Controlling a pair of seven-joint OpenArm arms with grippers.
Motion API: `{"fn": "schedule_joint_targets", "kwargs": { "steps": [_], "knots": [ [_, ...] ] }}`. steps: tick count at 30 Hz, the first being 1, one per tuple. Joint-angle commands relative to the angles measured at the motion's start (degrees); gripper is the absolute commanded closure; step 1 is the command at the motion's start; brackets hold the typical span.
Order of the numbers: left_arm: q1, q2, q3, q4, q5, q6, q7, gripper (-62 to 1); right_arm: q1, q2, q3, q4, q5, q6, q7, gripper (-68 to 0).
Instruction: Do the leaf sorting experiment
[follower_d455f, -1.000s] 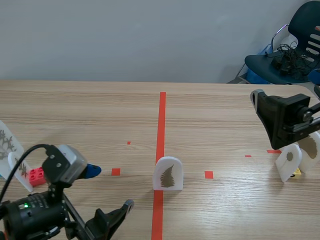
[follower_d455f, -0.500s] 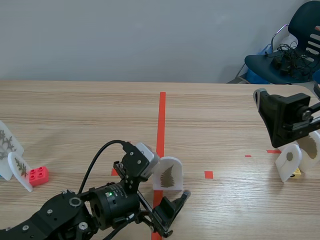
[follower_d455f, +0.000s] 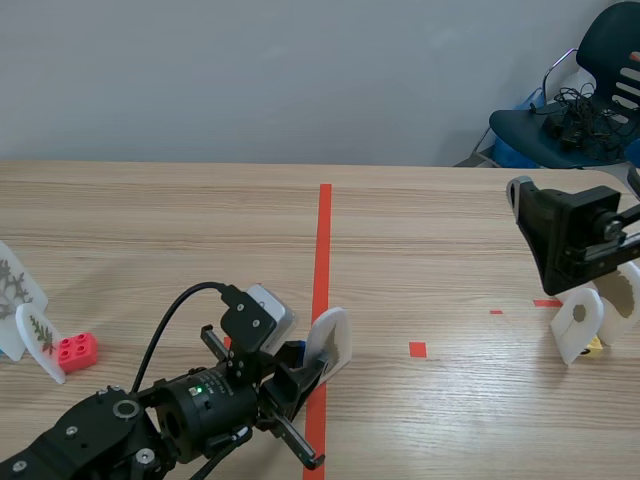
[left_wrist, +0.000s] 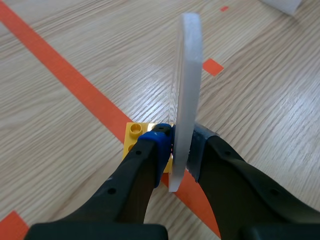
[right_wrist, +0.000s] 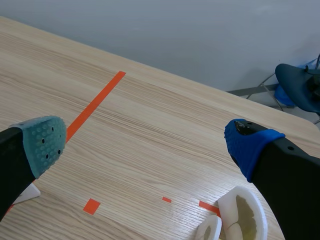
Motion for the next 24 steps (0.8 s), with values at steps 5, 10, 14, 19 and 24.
{"fn": "schedule_joint_targets", "kwargs": {
  "steps": [5, 10, 14, 19, 24],
  "knots": [
    [11.4, -4.9, -8.2, 18.1, -5.5, -0.3, 1.4, -7.4, 0.8, 0.3, 2.1, 0.0, 0.4, 0.0, 0.9, -67.9],
    [22.0, -6.0, -17.9, 27.5, -7.9, -0.3, 2.1, -7.4, 0.8, 0.3, 2.2, 0.0, 0.4, 0.0, 0.9, -67.9],
    [27.1, -5.6, -24.2, 28.1, -10.6, 0.2, 2.1, -7.4, 0.8, 0.3, 2.2, 0.0, 0.4, 0.0, 0.9, -67.9],
    [27.9, -5.5, -28.4, 25.6, -10.6, 6.2, 1.5, -7.4, 0.9, 0.3, 2.2, 0.0, 0.4, 0.0, 0.9, -67.9],
    [25.1, -5.6, -30.1, 19.5, -10.6, 10.7, 0.5, -7.4, 0.9, 0.3, 2.2, 0.0, 0.4, 0.0, 0.9, -67.9]
  ]
}}
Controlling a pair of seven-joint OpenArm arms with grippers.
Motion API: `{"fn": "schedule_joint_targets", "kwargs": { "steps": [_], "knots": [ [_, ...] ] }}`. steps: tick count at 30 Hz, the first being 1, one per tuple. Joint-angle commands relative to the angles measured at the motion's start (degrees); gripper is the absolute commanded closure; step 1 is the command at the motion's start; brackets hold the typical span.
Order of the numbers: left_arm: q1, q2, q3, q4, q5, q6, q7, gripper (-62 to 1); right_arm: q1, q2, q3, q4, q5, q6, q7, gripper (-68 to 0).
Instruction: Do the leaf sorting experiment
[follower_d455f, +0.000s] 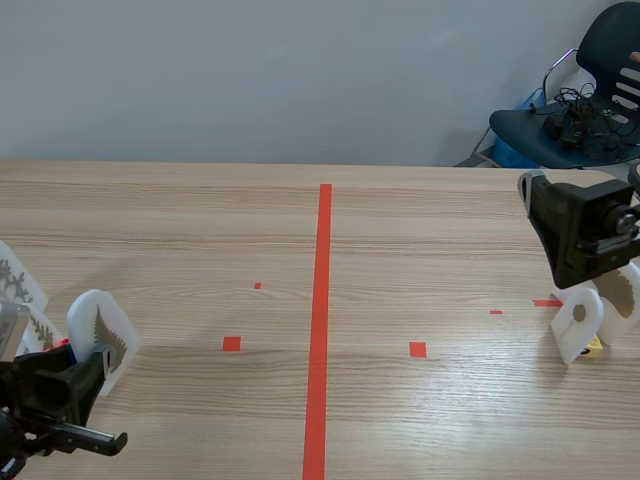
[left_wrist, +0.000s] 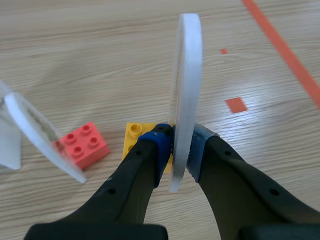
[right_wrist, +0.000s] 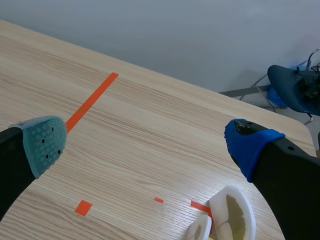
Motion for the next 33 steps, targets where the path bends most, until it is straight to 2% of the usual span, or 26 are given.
{"fn": "schedule_joint_targets", "kwargs": {
  "steps": [1, 4, 6, 8, 11, 13, 17, 21, 23, 25, 28, 33],
  "knots": [
    [-1.9, 0.4, -0.2, -1.7, -0.4, 0.8, -0.9, -7.4, 0.9, 0.3, 0.8, 0.0, 0.4, 0.0, 0.9, -67.9],
    [-3.7, 0.4, -0.8, -5.5, -0.4, 1.4, -0.9, -7.7, 0.9, 0.3, 0.8, 0.0, 0.4, 0.0, 0.9, -67.9],
    [-4.3, 0.4, -0.9, -6.6, -0.4, 1.3, -1.0, -12.0, 0.9, 0.3, 0.8, 0.0, 0.4, 0.0, 0.9, -67.9],
    [-4.2, 0.4, -0.9, -6.7, -0.4, 1.3, -1.1, -22.3, 0.9, 0.3, 0.8, 0.0, 0.4, 0.0, 0.9, -67.9],
    [-4.2, 0.4, -0.9, -6.5, -0.6, 1.3, -1.1, -43.2, 0.9, 0.3, 0.8, 0.0, 0.4, 0.0, 0.9, -67.9],
    [-4.2, 0.1, -0.9, -5.6, -1.7, 1.3, -0.9, -50.0, 0.9, 0.3, 0.8, 0.0, 0.4, 0.0, 0.9, -67.9],
    [-2.6, -0.6, -2.8, -0.2, -2.5, 1.3, -0.2, -51.2, 0.9, 0.3, 0.8, 0.0, 0.4, 0.0, 0.9, -67.9],
    [2.4, -1.9, -6.5, 10.8, -6.9, 0.1, 3.8, -51.2, 0.9, 0.3, 0.8, 0.0, 0.4, 0.0, 0.9, -67.9],
    [5.1, -2.3, -8.4, 16.9, -9.1, -2.1, 5.3, -51.3, 1.0, 0.3, 0.8, 0.0, 0.4, 0.0, 1.0, -67.9],
    [7.3, -2.7, -9.7, 22.7, -9.8, -4.0, 5.7, -52.2, 1.0, 0.3, 0.8, 0.0, 0.4, 0.0, 1.1, -67.9],
    [9.0, -2.8, -10.7, 30.5, -9.8, -8.4, 5.7, -62.3, 1.0, 0.3, 0.8, 0.0, 0.4, 0.0, 1.1, -67.9],
    [8.9, -2.8, -10.5, 36.5, -9.8, -17.4, 7.2, -62.3, 1.0, 0.3, 0.8, 0.0, 0.4, 0.0, 1.1, -67.9]
  ]
}}
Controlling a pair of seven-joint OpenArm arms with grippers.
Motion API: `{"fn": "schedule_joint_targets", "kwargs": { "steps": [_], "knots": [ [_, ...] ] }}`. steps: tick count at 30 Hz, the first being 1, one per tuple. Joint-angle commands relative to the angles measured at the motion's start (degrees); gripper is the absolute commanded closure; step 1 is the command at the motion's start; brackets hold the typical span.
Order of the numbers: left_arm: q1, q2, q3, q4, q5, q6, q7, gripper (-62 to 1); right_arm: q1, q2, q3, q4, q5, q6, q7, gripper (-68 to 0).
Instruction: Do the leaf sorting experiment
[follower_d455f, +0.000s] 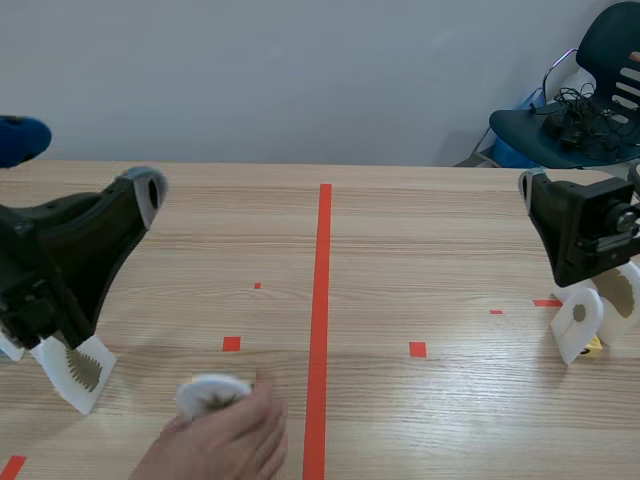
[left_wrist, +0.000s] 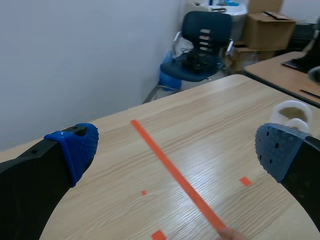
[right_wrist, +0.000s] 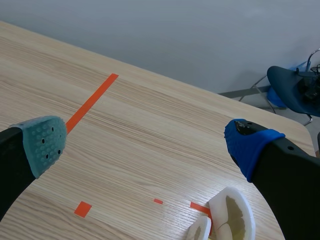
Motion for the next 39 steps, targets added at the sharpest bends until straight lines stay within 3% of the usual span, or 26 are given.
{"fn": "schedule_joint_targets", "kwargs": {
  "steps": [1, 3, 8, 14, 21, 30, 36, 39],
  "knots": [
    [-0.4, 0.1, 0.8, -2.2, -0.2, -0.5, 0.0, -62.3, 0.8, 0.3, 0.8, 0.0, 0.5, 0.0, 1.0, -67.9],
    [-0.4, 0.1, 1.5, -2.3, -0.2, -1.8, 2.5, -62.3, 0.8, 0.3, 0.8, 0.0, 0.7, 0.0, 1.0, -67.9],
    [-0.4, 0.1, 2.4, -2.4, -0.2, -8.8, 5.9, -62.3, 0.8, 0.3, 0.8, 0.0, 0.6, 0.0, 1.0, -67.9],
    [-1.1, -1.6, 2.6, -2.5, 0.6, -8.1, 5.8, -62.3, 0.7, 0.3, 0.0, -0.2, 0.6, 0.8, -1.9, -67.9],
    [-1.4, -4.3, 2.6, -4.0, 0.7, -6.8, 5.0, -62.3, 0.8, 0.3, -5.7, -3.5, -1.7, 4.7, -1.2, -67.9],
    [-2.8, -5.8, 2.6, -10.4, 0.7, -5.7, 3.8, -62.3, 5.5, -0.5, -19.7, -17.2, -14.7, 9.6, 12.2, -67.9],
    [-3.3, -5.7, 2.6, -11.1, 0.7, -5.7, 3.3, -62.3, 15.3, -5.8, -29.2, -31.3, -23.5, 9.6, 21.1, -67.9],
    [-3.5, -5.7, 2.6, -11.1, 0.7, -5.7, 3.3, -62.3, 20.8, -9.3, -33.5, -38.3, -26.1, 9.6, 22.8, -67.9]
  ]
}}
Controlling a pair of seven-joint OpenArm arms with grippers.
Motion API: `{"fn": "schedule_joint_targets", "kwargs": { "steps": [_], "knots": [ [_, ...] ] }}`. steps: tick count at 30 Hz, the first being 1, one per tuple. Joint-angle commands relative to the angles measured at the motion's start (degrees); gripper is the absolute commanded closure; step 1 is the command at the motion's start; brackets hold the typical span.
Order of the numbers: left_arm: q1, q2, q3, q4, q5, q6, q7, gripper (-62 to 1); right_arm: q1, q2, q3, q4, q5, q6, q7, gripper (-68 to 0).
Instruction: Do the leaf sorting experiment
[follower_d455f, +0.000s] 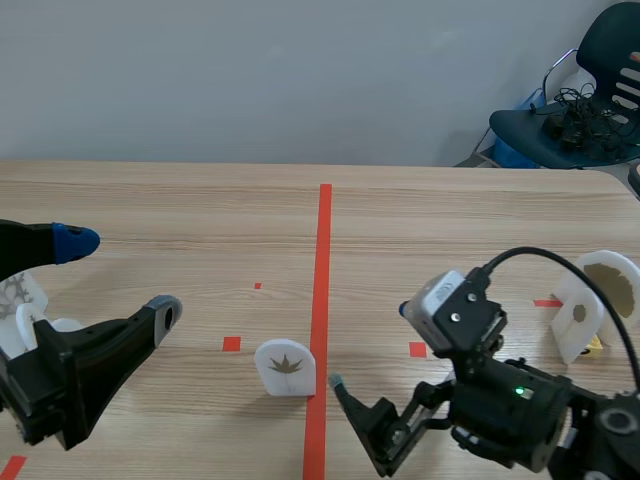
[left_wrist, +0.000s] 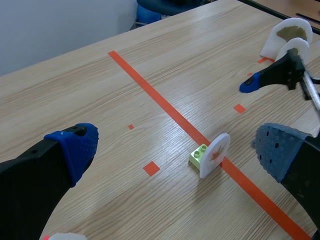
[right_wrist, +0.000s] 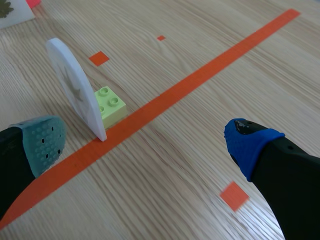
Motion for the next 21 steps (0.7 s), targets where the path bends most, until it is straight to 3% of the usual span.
{"fn": "schedule_joint_targets", "kwargs": {
  "steps": [1, 6, 10, 13, 18, 21],
  "knots": [
    [-0.3, 0.0, -0.2, 1.3, -0.5, 0.1, -0.9, -62.3, 3.2, -1.7, -1.2, -0.9, 0.2, -0.2, 0.8, -67.9],
    [-0.3, 0.0, -0.2, 1.3, -0.5, 0.1, -1.1, -62.3, 8.5, -5.1, -8.2, -7.7, -2.7, -1.0, 2.5, -67.9],
    [-0.3, 0.0, -0.2, 1.3, -0.6, 0.1, -1.3, -62.3, 8.8, -5.3, -10.8, -7.9, -4.3, -4.1, 2.6, -65.4],
    [-0.3, 0.0, -0.2, 1.3, -0.6, 0.1, -1.3, -62.3, 8.2, -5.0, -11.0, -7.9, -4.3, -4.7, 1.9, -50.5],
    [-0.3, 0.0, -0.2, 1.3, -0.6, 0.1, -1.9, -62.3, 7.4, -5.0, -11.0, -7.9, -4.3, -5.2, 2.1, -18.1],
    [-0.3, 0.0, -0.2, 1.3, -0.6, 0.1, -1.9, -62.3, 7.4, -5.0, -11.0, -7.9, -4.3, -5.2, 2.3, -9.2]
  ]
}}
